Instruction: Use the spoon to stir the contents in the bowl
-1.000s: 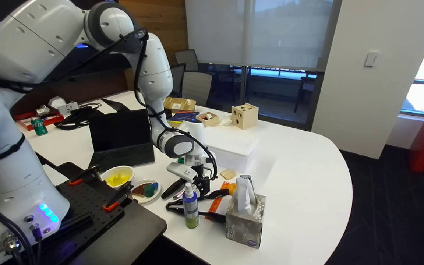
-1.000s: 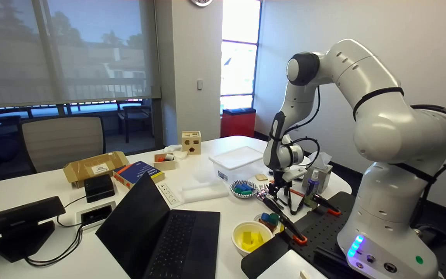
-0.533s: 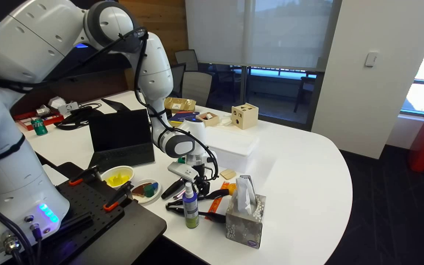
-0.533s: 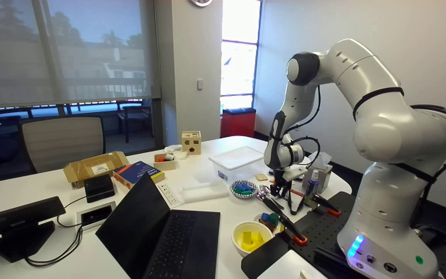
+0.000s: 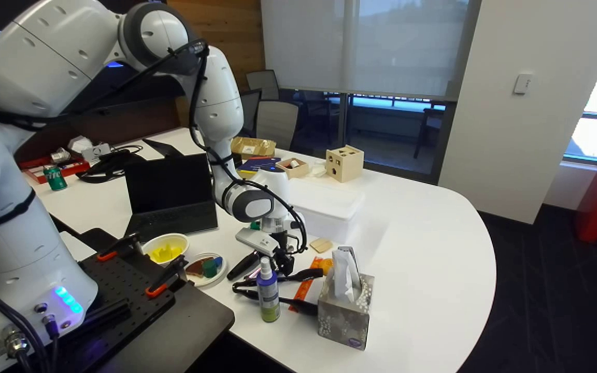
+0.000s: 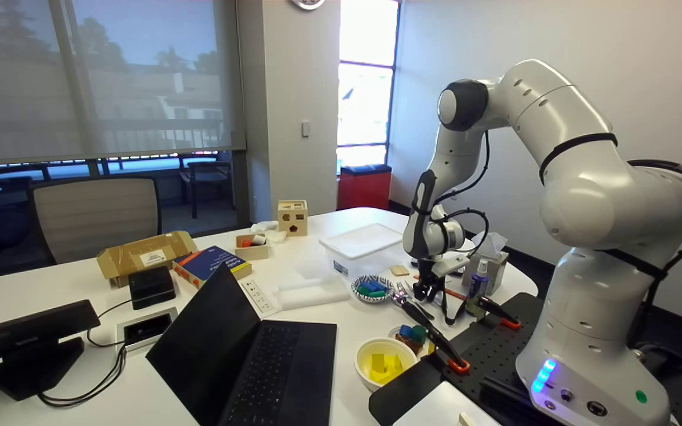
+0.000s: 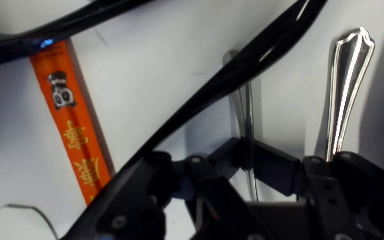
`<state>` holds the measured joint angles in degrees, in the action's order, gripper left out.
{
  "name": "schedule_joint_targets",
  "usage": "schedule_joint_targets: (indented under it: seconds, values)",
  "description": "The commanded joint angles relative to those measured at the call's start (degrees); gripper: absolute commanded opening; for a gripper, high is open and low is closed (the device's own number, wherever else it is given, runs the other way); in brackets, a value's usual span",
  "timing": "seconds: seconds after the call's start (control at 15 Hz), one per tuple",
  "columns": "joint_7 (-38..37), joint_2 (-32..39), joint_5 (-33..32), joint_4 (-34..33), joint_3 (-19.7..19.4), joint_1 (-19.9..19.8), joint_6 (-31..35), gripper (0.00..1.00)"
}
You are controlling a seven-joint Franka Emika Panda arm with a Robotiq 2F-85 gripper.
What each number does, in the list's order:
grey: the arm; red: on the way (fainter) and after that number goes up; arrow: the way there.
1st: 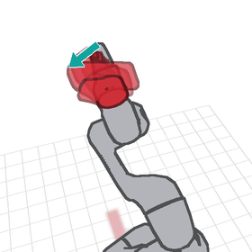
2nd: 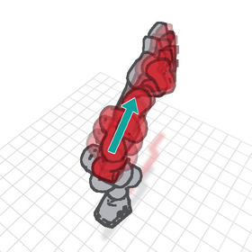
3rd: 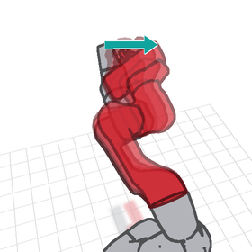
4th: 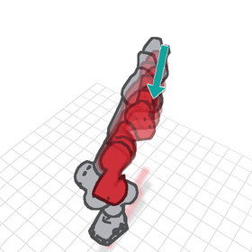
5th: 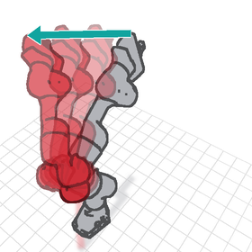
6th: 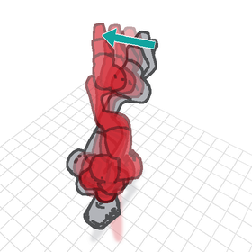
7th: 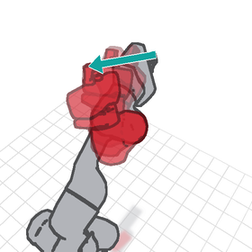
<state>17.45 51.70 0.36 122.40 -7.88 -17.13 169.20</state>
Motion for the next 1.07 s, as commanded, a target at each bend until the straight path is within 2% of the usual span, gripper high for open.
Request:
schedule_joint_targets:
  seconds: [0.0,0.47,1.0]
  values:
    - [-2.8,-0.1,-1.8,-0.4,0.2,0.8,-0.6,0.02]
    - [-5.3,-4.1,-1.3,-0.7,0.5,3.4,-5.4,0.02]
    - [-8.1,-11.1,-2.0,-0.6,-0.5,6.5,-23.0,0.02]
